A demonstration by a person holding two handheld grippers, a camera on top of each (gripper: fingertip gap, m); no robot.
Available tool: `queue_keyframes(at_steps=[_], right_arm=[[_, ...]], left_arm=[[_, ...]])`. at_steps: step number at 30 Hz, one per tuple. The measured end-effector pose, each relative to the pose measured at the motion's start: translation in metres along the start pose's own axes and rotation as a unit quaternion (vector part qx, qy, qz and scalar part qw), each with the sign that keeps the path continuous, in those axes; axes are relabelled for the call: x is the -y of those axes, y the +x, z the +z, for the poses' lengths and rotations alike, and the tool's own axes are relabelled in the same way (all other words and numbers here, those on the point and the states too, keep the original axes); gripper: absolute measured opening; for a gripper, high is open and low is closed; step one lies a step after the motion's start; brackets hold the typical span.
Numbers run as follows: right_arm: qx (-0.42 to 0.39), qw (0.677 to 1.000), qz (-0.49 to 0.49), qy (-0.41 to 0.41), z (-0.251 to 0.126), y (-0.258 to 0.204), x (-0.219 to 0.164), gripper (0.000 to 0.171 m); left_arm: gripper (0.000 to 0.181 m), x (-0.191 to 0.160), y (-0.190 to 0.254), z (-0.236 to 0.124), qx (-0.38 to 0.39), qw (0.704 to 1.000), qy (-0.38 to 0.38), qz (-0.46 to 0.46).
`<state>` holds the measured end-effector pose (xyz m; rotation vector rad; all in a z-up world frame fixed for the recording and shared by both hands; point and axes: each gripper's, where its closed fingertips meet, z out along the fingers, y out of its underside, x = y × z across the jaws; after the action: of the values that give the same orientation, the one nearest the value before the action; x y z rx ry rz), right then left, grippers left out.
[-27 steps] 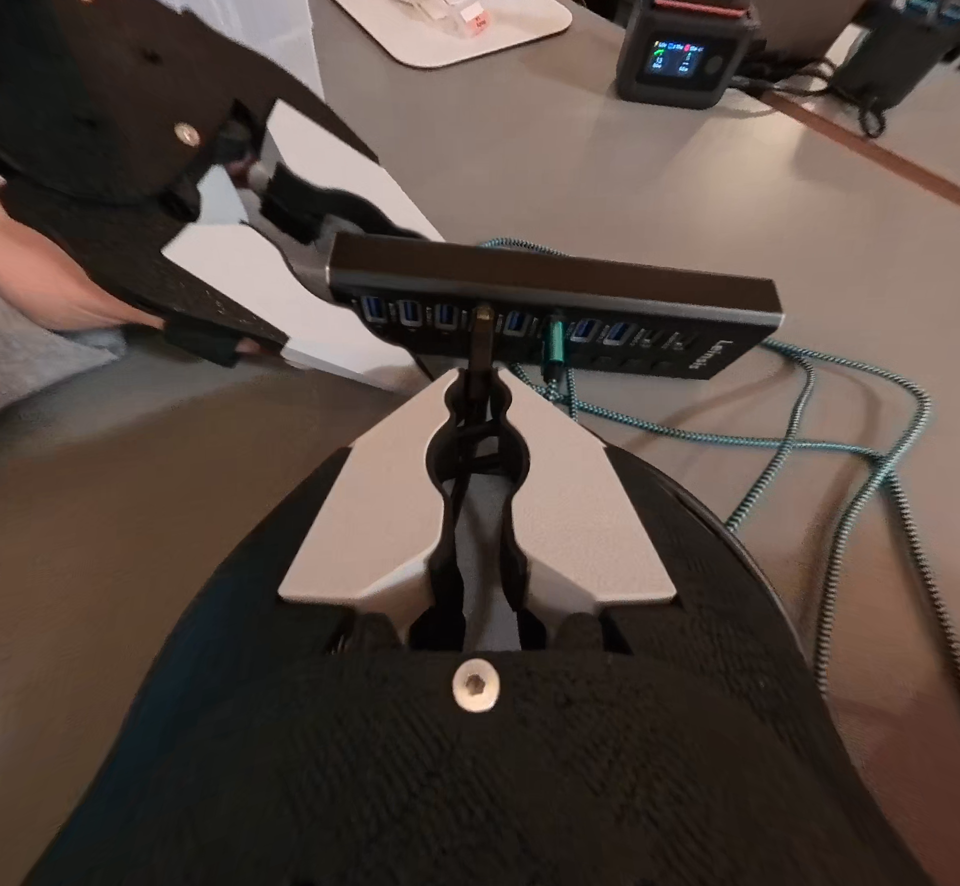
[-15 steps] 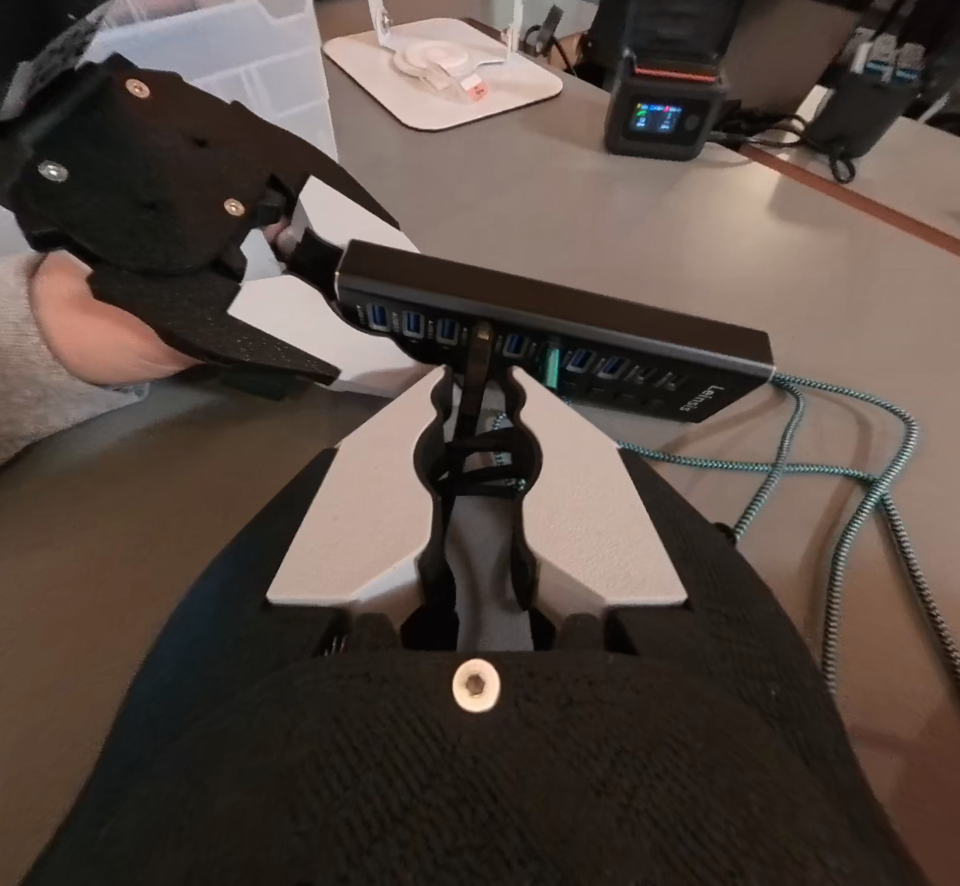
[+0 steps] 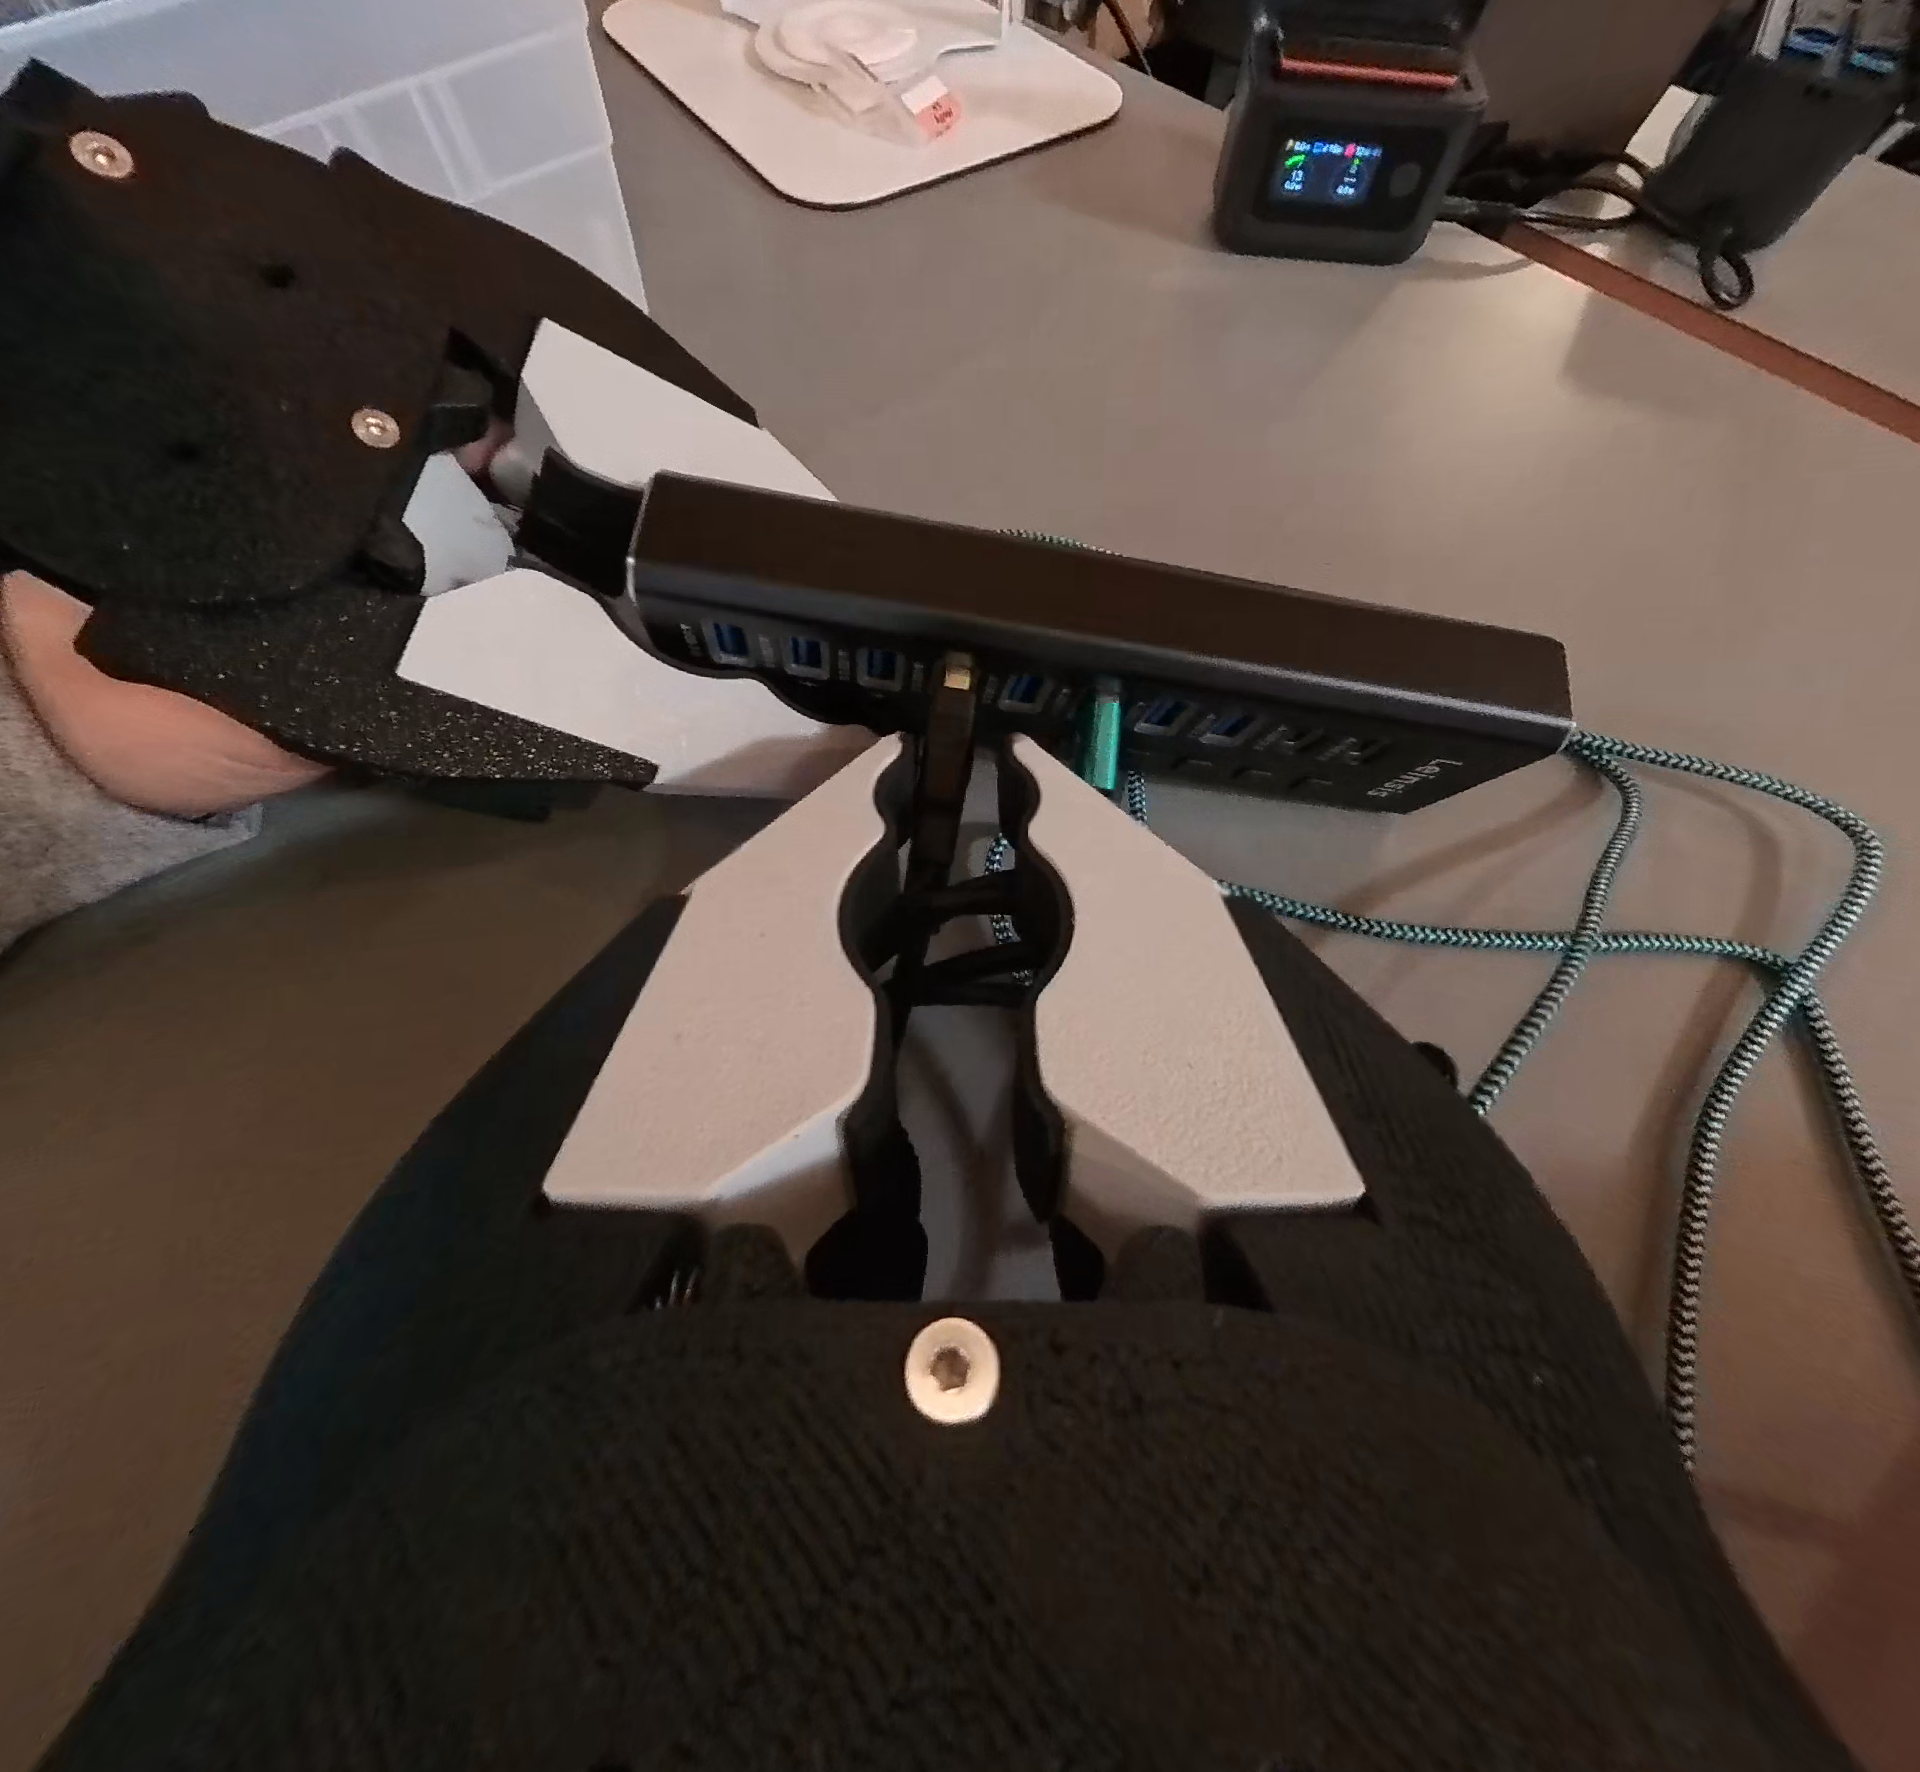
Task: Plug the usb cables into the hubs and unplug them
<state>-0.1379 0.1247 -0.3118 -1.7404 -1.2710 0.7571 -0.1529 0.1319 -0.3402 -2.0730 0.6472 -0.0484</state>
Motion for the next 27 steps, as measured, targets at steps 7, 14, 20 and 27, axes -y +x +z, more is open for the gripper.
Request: queue_keyframes(at_steps=[7,14,20,27], right_arm=[[0.01,1.0,-0.014,-0.007,0.002,-0.004,-0.001,0.01],[-0.002,0.997,-0.064,-0.048,0.006,-0.004,-0.01,0.008],[-0.017,0.994,-0.097,-0.038,0.008,-0.004,-0.009,0.009],[-0.005,0.994,-0.1,-0.033,0.008,-0.005,-0.01,0.009]], left_arm=[[0.032,-0.001,0.002,0.0,-0.021,1.0,0.002,-0.014],[0.038,0.007,0.009,-0.011,-0.054,0.997,0.04,-0.029],[0.029,0.006,0.002,-0.01,-0.025,0.999,0.03,-0.015],[0.039,0.007,0.007,-0.014,-0.072,0.995,0.044,-0.052]])
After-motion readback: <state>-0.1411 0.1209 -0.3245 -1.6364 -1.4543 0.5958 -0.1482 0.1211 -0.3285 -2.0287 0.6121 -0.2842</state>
